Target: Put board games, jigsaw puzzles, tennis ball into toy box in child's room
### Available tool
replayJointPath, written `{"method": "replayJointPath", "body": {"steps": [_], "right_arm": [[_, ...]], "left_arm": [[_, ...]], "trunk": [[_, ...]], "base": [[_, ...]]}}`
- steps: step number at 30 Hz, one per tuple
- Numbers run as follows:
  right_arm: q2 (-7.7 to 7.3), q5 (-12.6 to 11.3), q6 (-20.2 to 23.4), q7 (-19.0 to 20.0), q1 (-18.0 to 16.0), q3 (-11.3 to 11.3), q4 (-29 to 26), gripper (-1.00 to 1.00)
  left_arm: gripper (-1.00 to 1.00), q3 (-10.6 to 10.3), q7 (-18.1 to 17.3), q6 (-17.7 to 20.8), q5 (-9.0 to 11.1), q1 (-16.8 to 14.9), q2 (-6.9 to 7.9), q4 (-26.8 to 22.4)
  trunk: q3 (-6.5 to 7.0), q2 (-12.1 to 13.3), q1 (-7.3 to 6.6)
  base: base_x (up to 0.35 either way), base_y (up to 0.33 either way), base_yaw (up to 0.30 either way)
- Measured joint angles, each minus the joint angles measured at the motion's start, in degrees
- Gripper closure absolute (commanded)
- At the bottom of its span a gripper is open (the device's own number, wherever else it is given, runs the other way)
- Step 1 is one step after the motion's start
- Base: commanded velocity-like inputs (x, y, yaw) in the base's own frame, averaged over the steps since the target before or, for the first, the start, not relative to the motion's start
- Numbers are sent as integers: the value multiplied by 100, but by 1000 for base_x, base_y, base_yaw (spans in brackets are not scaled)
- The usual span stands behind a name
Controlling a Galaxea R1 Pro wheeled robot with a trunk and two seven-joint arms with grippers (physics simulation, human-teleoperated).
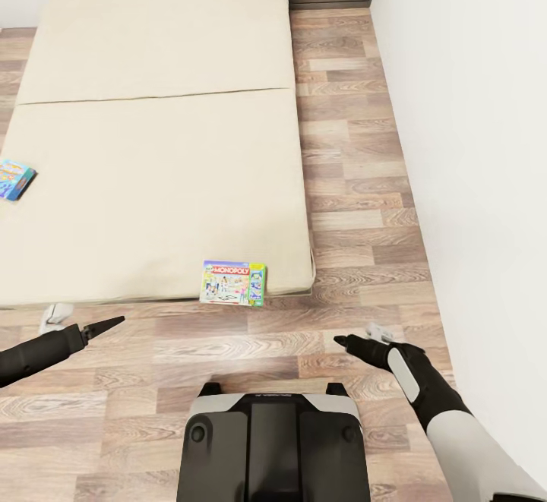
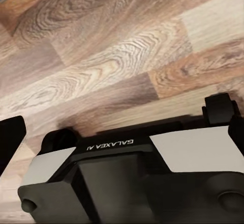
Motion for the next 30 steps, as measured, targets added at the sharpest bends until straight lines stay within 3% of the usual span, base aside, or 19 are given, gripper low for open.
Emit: {"method": "replayJointPath", "body": {"steps": [11, 20, 30], "right_arm": [[-68, -34, -9, 223, 1, -28, 115, -100], [-73, -465, -105, 762, 9, -112, 551, -100], [-77, -516, -368, 994, 9, -114, 764, -100]], "left_arm": [[-100, 7, -7, 9, 0, 1, 4, -3], [-100, 0, -16, 9, 0, 0, 3, -1], [-100, -5, -15, 9, 0, 0, -1, -1]], "trunk": [[0, 0, 1], [0, 0, 0], [0, 0, 0]], "base": [[-21, 74, 0], [-14, 41, 0], [-1, 3, 0]]}}
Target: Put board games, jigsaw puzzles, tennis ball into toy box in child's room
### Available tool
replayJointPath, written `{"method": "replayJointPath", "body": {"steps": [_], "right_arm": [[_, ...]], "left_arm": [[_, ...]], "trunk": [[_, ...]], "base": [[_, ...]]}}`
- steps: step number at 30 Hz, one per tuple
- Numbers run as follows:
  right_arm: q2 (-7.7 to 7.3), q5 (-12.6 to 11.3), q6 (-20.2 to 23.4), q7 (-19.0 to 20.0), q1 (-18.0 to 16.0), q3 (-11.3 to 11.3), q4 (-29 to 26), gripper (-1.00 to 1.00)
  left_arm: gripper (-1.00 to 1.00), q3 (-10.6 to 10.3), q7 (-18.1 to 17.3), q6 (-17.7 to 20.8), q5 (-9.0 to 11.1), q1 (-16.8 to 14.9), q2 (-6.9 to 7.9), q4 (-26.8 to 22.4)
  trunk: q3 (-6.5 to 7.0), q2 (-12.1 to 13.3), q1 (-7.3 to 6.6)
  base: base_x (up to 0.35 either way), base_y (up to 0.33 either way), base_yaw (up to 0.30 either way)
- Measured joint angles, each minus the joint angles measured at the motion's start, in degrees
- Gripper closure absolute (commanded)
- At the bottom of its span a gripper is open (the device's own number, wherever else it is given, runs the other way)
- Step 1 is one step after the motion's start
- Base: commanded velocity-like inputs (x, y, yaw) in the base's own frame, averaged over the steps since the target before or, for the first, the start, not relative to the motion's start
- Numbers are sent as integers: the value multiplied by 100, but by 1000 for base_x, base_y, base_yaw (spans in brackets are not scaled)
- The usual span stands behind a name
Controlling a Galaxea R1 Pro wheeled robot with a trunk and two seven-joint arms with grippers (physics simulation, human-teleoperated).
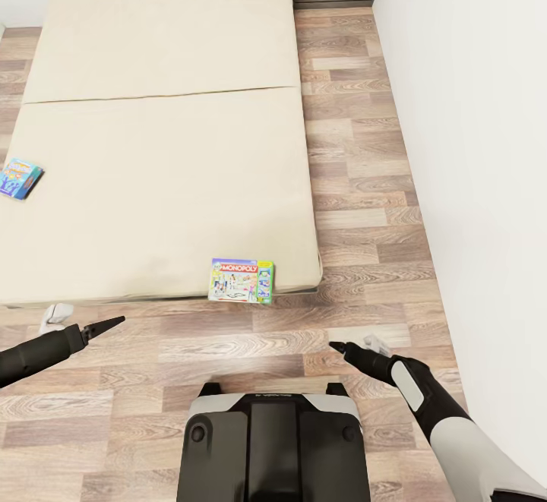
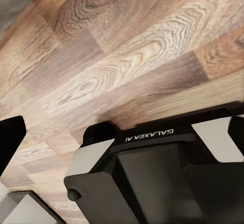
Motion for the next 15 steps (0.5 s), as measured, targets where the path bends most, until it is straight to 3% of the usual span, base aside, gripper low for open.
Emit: {"method": "replayJointPath", "body": {"steps": [15], "right_arm": [[-7, 52, -27, 214, 0, 32, 8, -100]], "left_arm": [[-100, -1, 4, 0, 0, 0, -10, 0]], "trunk": [[0, 0, 0]], "base": [[0, 0, 0]]}}
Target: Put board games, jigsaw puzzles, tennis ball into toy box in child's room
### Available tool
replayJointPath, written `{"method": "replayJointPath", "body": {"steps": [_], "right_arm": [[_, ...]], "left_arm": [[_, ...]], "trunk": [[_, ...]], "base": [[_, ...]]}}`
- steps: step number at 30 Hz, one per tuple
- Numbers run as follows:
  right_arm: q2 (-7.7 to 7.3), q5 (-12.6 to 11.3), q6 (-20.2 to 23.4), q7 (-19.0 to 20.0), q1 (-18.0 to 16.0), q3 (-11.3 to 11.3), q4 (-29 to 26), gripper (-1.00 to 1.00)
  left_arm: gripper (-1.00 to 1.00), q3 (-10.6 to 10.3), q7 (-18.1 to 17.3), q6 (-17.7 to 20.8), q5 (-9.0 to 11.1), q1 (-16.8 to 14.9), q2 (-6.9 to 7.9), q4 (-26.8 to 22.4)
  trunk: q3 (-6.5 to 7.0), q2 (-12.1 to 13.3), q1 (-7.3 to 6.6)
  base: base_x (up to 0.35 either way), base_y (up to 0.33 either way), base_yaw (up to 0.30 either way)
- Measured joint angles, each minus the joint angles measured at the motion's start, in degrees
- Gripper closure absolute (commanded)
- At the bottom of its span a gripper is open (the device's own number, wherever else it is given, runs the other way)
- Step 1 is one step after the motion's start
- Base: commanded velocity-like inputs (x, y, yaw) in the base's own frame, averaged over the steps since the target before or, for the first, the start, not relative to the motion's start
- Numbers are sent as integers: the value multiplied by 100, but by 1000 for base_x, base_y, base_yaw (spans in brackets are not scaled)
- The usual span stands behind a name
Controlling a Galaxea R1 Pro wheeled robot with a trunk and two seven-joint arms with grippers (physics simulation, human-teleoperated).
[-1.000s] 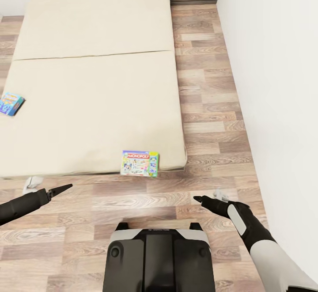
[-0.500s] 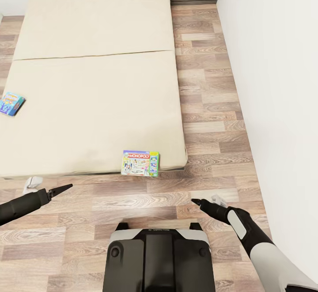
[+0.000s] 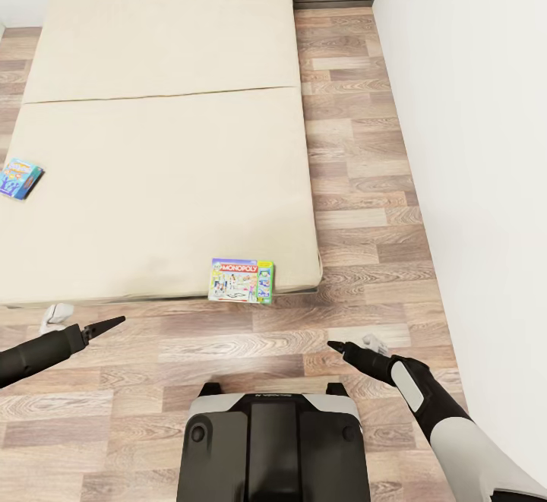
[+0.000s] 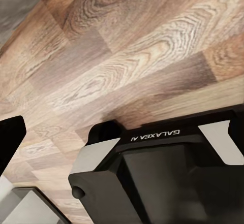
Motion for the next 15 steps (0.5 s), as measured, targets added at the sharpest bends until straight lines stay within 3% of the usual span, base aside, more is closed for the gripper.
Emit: {"method": "replayJointPath", "body": {"steps": [15], "right_arm": [[7, 3, -11, 9, 0, 18, 1, -100]], "left_arm": [[-100, -6, -4, 1, 0, 0, -4, -1]], "trunk": [[0, 0, 0]], "base": [[0, 14, 0]]}}
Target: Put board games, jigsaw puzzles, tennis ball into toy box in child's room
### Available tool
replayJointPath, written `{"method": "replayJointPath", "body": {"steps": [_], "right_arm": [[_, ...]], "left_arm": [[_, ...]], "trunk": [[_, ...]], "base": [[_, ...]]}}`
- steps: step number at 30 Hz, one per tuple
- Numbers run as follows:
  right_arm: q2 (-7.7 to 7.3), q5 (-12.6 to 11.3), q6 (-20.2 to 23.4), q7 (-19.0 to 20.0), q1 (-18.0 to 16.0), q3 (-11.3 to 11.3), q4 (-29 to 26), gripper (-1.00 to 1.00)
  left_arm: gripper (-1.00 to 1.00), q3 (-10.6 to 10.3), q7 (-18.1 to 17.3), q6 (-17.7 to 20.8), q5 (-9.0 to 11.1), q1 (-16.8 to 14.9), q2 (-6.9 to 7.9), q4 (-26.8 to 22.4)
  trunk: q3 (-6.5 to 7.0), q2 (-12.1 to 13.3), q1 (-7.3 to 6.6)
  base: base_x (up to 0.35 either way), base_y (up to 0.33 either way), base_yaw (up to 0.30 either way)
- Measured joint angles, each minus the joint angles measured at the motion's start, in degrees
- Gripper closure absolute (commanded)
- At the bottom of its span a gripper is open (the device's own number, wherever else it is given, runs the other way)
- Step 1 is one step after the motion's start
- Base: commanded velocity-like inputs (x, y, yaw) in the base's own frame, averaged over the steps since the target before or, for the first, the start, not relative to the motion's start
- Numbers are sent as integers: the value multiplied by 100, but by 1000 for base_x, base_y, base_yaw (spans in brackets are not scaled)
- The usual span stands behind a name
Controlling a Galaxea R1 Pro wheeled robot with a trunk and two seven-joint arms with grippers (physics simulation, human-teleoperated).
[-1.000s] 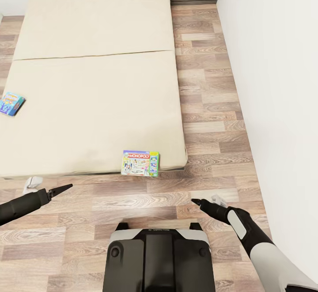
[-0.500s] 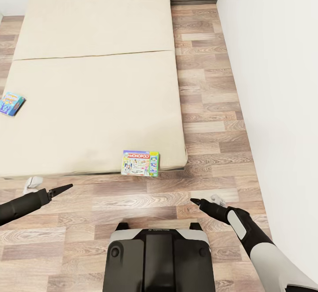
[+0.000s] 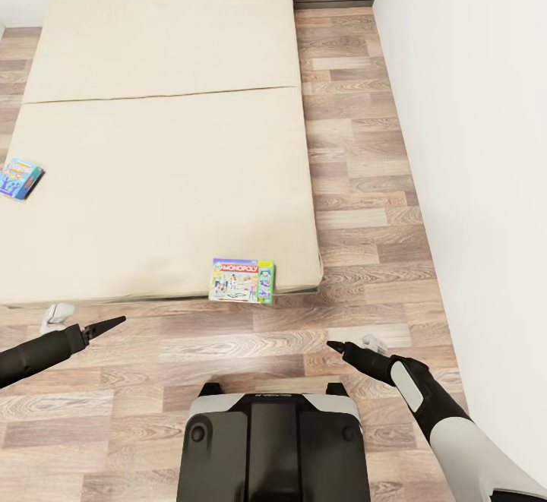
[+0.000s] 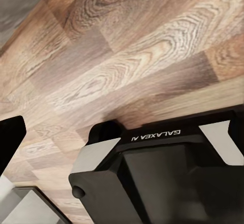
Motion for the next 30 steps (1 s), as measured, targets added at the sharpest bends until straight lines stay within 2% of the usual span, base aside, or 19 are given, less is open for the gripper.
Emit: {"method": "replayJointPath", "body": {"steps": [17, 30], "right_arm": [[6, -1, -20, 1, 0, 18, 1, -100], [6, 1, -18, 0, 0, 17, 0, -100]], "left_arm": [[-100, 5, 0, 1, 0, 0, -6, -2], [-100, 3, -2, 0, 0, 0, -6, 1]], "trunk": [[83, 0, 0], [113, 0, 1]], "base": [[0, 232, -57], [-38, 37, -20]]}}
